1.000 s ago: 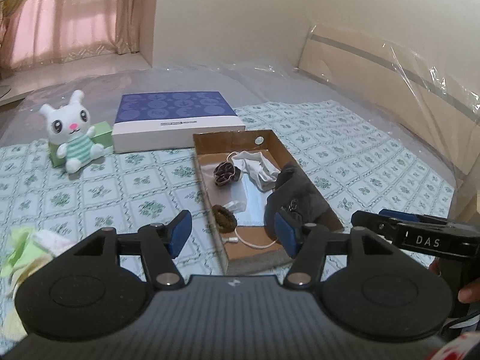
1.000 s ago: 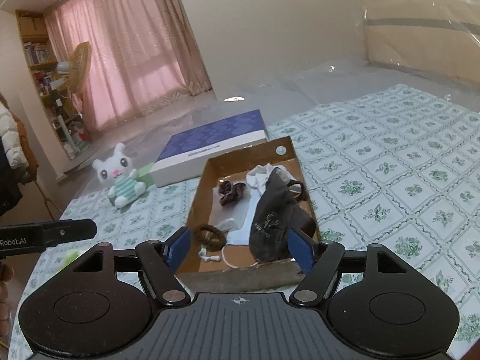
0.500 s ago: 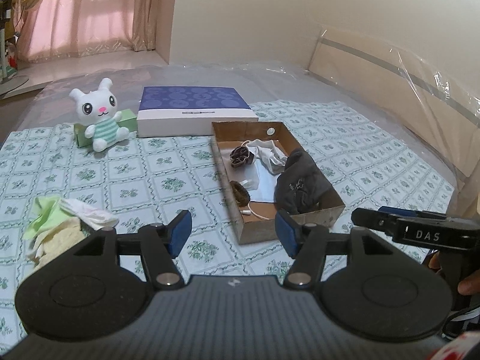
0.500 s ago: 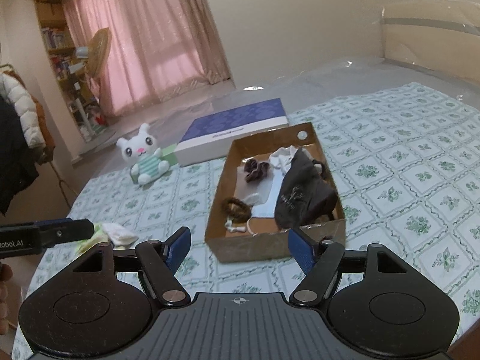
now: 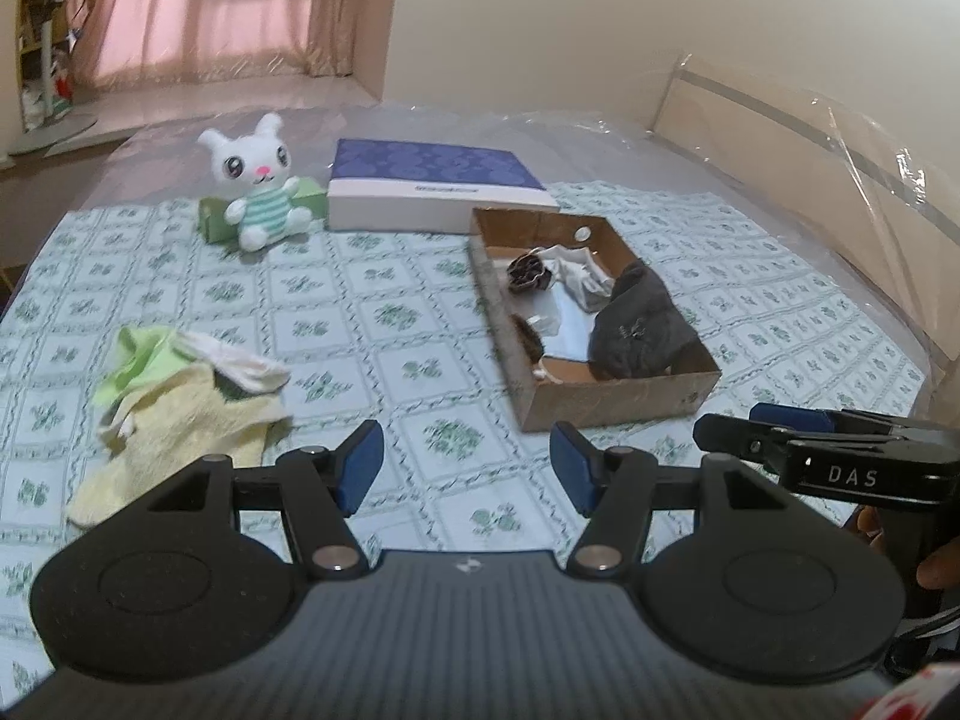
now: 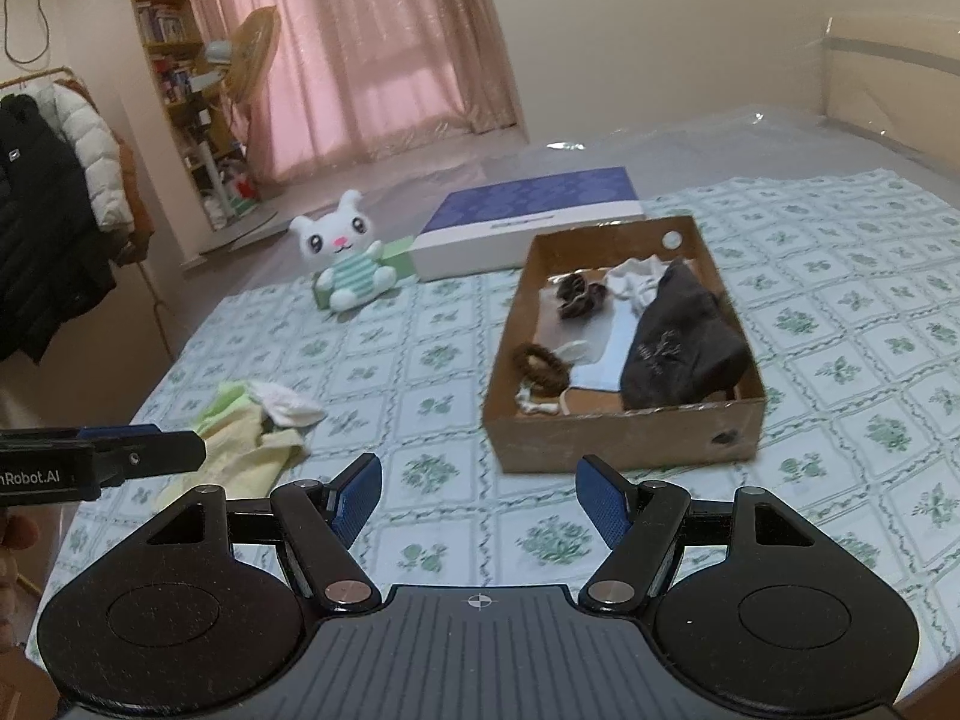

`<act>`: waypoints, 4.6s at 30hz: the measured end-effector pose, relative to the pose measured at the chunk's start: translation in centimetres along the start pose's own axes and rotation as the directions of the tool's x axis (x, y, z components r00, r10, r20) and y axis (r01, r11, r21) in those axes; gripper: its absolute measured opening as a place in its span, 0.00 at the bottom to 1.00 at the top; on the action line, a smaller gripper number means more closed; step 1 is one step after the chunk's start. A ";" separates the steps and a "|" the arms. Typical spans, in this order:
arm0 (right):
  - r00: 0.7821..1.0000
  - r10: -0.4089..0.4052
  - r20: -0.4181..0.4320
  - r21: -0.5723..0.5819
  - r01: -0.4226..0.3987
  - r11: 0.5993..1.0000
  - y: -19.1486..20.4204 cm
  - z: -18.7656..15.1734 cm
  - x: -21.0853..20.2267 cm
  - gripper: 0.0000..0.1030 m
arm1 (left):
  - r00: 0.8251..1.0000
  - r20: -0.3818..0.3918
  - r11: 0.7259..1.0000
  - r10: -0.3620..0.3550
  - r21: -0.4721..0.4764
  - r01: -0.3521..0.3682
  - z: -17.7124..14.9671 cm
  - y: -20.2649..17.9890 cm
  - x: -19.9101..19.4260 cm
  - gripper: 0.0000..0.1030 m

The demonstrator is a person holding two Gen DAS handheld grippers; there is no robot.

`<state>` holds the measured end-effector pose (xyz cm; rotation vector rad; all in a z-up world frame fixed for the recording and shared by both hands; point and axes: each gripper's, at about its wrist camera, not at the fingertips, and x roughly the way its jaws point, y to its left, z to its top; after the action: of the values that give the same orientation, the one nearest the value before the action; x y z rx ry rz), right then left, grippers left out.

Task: Organize soft objects

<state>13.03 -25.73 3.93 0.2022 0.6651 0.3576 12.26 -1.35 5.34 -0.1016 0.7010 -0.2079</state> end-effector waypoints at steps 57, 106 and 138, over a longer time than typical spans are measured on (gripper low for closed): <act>0.949 0.128 -0.288 -0.106 -0.164 0.981 7.3 -1.9 20.4 0.69 | 0.928 -0.112 0.935 0.354 0.035 -0.352 -5.2 14.2 8.5 0.71; 0.939 0.165 -0.303 -0.108 -0.205 0.973 9.6 -2.1 22.2 0.69 | 0.965 0.054 0.936 0.256 -0.264 -0.234 -3.3 19.2 -3.9 0.15; 0.893 0.272 -0.357 -0.139 -0.339 0.930 10.0 -5.9 15.2 0.69 | 0.963 -0.133 0.930 0.236 -0.256 -0.263 -11.0 16.6 -5.2 0.23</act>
<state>17.81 -10.30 -6.22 0.0541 0.9284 0.7734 3.84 15.77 -2.48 -0.2640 0.8326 0.1308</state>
